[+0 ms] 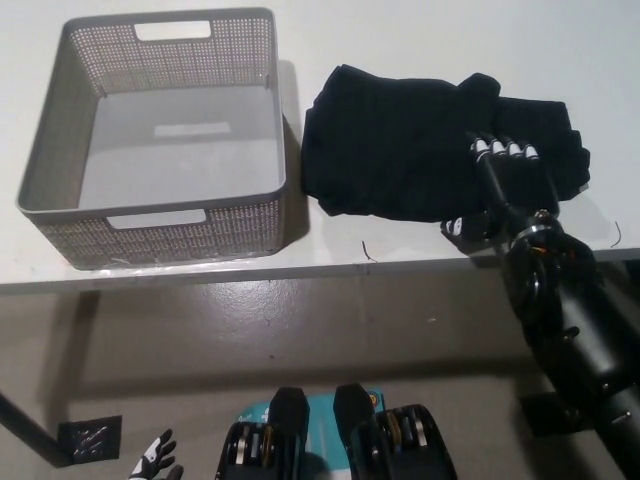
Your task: Use the right hand to pick up a t shirt on the right hand side and place it into a contianer on the left side
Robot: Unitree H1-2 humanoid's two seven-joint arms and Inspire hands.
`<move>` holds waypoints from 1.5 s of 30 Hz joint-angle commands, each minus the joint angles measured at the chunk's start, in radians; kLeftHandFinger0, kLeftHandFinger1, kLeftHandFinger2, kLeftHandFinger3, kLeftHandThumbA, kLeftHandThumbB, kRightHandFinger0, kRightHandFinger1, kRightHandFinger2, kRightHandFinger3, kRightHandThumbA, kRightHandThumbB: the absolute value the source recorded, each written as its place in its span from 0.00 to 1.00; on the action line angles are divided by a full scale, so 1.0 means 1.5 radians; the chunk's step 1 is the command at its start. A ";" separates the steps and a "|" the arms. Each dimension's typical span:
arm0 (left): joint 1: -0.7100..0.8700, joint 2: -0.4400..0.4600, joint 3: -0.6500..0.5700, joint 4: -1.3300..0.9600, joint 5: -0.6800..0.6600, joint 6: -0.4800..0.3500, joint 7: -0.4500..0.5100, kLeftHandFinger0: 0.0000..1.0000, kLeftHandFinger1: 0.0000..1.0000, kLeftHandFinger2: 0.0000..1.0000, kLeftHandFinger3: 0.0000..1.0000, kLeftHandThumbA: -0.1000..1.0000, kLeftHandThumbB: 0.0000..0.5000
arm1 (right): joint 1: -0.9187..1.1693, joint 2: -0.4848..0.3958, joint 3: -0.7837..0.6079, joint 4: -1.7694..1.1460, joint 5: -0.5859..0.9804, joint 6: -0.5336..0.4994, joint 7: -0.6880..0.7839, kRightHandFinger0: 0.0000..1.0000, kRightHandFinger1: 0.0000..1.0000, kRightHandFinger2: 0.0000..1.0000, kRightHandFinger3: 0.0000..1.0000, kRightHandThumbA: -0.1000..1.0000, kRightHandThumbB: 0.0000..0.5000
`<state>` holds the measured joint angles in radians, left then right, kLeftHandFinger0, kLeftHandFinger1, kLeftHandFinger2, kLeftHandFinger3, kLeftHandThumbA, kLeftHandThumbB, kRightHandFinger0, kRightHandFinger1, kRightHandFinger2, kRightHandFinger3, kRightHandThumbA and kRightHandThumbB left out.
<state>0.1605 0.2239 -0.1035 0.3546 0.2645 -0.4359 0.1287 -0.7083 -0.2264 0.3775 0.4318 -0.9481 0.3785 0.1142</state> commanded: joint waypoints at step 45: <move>0.014 -0.001 0.001 -0.053 -0.019 -0.001 -0.038 0.83 0.89 0.95 1.00 1.00 0.43 | -0.010 0.062 -0.176 0.384 0.241 -0.412 -0.427 0.37 0.41 0.52 0.70 0.00 0.38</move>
<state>0.1799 0.2219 -0.1076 0.3130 0.2644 -0.4339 0.0946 -0.7416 -0.1552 0.1242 0.9406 -0.6681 -0.0943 -0.4360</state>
